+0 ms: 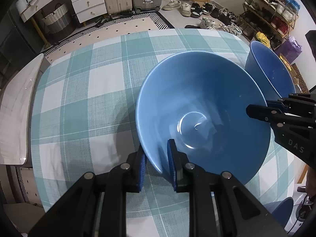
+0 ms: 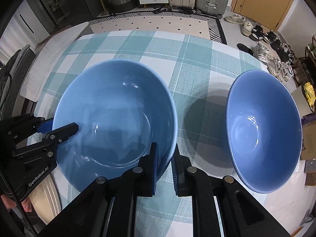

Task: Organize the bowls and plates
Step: 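Lift the blue bowl with both tools and carry it toward the plate stack, then lower the held bowl into the blue bowl beside the plate stack, then open both tools and pull them back from the nested bowls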

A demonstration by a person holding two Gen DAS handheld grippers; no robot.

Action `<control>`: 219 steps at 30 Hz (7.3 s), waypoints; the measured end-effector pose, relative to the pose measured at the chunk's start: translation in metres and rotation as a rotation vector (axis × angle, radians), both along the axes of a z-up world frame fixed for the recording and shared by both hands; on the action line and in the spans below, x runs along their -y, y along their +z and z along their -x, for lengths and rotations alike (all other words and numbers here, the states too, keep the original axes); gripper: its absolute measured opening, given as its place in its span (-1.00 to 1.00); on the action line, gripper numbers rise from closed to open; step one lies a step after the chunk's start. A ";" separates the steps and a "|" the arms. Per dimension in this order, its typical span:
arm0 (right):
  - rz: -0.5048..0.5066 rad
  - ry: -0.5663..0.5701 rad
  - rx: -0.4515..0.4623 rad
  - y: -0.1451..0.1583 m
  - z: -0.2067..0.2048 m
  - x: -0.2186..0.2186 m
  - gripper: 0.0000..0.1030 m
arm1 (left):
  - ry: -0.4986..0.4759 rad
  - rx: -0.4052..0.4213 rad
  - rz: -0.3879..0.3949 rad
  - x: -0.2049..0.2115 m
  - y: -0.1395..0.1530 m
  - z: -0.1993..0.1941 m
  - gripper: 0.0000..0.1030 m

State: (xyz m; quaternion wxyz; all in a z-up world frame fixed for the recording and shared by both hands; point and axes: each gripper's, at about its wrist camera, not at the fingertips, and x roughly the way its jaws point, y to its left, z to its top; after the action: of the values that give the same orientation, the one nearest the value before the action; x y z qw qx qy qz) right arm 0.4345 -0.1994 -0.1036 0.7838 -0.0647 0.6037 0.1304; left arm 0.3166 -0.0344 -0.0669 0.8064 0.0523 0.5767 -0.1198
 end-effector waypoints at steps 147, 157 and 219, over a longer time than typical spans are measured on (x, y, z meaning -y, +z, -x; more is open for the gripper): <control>-0.029 -0.170 0.150 0.043 0.323 0.078 -0.77 | -0.284 0.087 -0.107 0.075 0.024 0.252 -0.53; -0.036 -0.182 0.168 0.044 0.334 0.078 -0.77 | -0.300 0.081 -0.127 0.078 0.014 0.256 -0.52; -0.234 -0.287 0.566 0.089 0.402 0.092 0.16 | -0.043 0.339 0.179 0.032 0.065 0.285 0.34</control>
State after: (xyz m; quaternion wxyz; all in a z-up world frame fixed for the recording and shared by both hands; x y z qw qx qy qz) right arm 0.0330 -0.2911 -0.0146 0.9328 0.0777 0.3461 0.0640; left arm 0.0317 -0.0659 -0.0017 0.8908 0.0121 0.4182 -0.1775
